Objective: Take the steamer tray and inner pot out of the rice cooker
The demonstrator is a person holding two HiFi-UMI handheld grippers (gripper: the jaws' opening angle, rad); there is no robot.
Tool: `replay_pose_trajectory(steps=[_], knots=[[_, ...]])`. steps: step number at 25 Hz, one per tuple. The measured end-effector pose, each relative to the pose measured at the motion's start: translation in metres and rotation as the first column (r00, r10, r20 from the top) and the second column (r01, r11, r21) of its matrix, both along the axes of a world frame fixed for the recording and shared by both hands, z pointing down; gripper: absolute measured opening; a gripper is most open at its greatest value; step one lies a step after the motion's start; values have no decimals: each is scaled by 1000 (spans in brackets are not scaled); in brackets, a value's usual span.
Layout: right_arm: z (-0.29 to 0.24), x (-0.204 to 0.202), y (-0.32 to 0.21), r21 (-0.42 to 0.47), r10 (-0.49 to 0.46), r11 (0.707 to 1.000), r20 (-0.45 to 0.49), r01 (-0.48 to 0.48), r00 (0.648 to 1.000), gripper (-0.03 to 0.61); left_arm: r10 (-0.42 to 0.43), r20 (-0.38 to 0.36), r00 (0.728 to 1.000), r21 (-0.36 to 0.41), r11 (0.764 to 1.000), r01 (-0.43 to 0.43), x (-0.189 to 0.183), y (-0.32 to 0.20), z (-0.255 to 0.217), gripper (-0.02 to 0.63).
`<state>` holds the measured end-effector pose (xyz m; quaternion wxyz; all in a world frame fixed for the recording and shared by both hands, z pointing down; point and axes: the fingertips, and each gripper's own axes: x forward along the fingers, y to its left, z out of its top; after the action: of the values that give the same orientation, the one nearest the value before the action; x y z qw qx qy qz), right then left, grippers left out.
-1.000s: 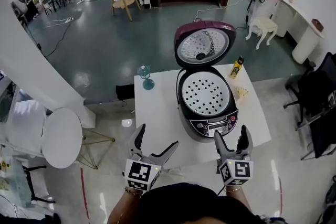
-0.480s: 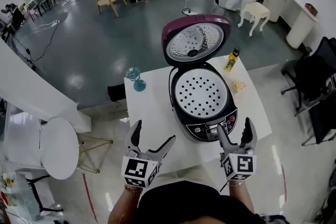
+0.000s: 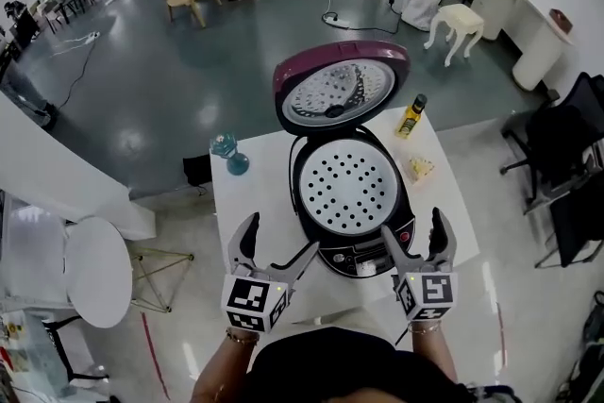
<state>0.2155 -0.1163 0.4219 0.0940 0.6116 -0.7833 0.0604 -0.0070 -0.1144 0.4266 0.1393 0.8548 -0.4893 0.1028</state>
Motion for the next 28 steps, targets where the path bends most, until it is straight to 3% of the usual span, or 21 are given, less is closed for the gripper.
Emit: replay_pose_trajectory(steps=[13,19,28], knots=[[40,35,-73,-229,-99,971,-118,70,988,451,58,145,988,-139,990,-38,47,-59,37,505],[64,31,-98,-360,-189,924,-143,127,971,451,32,196,980,-215,977,11,44,-80,51,503],[94,14,-130,-516,-357,835,-246,190,901,449,111,331,937,-321,947,2,43,-100,77,505]])
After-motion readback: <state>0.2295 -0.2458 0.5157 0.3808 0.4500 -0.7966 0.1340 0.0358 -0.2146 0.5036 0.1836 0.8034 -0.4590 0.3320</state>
